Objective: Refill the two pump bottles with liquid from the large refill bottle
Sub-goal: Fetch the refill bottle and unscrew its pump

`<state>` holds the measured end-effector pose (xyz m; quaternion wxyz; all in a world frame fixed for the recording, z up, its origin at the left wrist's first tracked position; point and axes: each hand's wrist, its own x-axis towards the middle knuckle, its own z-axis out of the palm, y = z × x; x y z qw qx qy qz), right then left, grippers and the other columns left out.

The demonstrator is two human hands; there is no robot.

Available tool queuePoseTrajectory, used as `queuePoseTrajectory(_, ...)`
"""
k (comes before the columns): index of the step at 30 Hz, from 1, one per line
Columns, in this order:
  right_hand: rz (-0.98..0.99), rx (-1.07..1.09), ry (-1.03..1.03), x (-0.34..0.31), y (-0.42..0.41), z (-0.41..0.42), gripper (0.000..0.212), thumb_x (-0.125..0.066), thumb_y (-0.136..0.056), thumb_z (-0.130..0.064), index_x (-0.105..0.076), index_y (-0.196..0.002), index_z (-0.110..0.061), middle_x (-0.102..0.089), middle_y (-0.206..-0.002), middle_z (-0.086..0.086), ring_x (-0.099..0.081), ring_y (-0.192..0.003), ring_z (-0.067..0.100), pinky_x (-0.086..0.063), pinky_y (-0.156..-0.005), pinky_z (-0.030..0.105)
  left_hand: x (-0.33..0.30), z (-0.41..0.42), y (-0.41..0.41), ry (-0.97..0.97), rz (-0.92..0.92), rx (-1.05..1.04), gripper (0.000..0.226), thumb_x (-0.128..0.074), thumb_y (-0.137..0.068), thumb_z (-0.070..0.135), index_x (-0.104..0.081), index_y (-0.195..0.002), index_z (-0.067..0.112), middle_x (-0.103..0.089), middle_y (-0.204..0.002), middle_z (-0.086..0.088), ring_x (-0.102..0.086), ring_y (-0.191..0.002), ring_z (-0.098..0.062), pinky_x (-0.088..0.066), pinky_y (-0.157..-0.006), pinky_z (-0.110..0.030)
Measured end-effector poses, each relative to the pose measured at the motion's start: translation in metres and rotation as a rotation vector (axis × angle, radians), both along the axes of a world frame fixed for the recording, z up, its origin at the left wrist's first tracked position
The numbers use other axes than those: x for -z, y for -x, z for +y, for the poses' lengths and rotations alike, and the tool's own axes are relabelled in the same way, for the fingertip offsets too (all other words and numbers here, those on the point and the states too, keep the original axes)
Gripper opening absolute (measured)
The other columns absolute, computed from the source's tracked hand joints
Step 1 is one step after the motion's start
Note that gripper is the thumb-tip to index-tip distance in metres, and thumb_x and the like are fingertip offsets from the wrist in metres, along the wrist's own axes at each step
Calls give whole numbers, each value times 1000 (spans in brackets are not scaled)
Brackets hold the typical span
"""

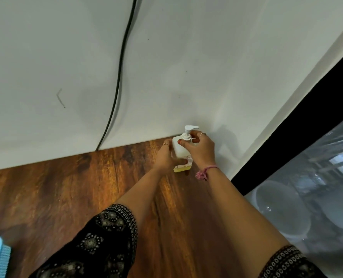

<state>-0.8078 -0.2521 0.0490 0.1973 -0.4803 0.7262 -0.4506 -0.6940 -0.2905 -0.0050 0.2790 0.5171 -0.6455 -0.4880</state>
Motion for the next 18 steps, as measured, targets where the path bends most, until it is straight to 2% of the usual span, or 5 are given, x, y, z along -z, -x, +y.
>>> queuePoseTrajectory(4,-3,-45,-30,-1,-5,3,39,-79,-75,-27,-69,-109,-12,-69,-102,3,-62,-88,12,-43,-68,11,-4,8,-12,-2,35,-39,73,-90,-59,12,-44,-116,20,-56,-111,7,-55,-100,-11,-45,-68,-12)
queuePoseTrajectory(7,-26,-76,-27,-8,-10,9,40,-79,-75,-29,-69,-110,-13,-70,-99,1,-62,-85,10,-41,-64,3,-10,17,-27,20,47,-59,74,-90,-59,16,-43,-116,23,-54,-109,10,-55,-101,-9,-46,-74,-14)
queuePoseTrajectory(9,-35,-115,-25,-17,-17,14,42,-79,-74,-31,-69,-111,-14,-70,-98,-1,-63,-86,10,-45,-68,6,-15,24,-38,33,71,-70,77,-91,-58,20,-44,-119,23,-56,-112,11,-57,-104,-10,-49,-78,-18)
queuePoseTrajectory(14,-93,-192,-18,-46,-36,31,45,-79,-73,-36,-68,-113,-18,-69,-99,-6,-65,-90,8,-55,-80,25,-38,52,-66,63,160,-156,79,-92,-55,26,-46,-119,26,-60,-112,11,-61,-103,-8,-55,-85,-29)
queuePoseTrajectory(18,-69,-232,-5,-70,-54,48,46,-77,-67,-55,-65,-106,-32,-68,-97,-13,-64,-89,5,-58,-78,32,-65,80,-89,116,209,-193,76,-91,-57,27,-48,-120,23,-61,-113,8,-63,-102,-10,-58,-83,-32)
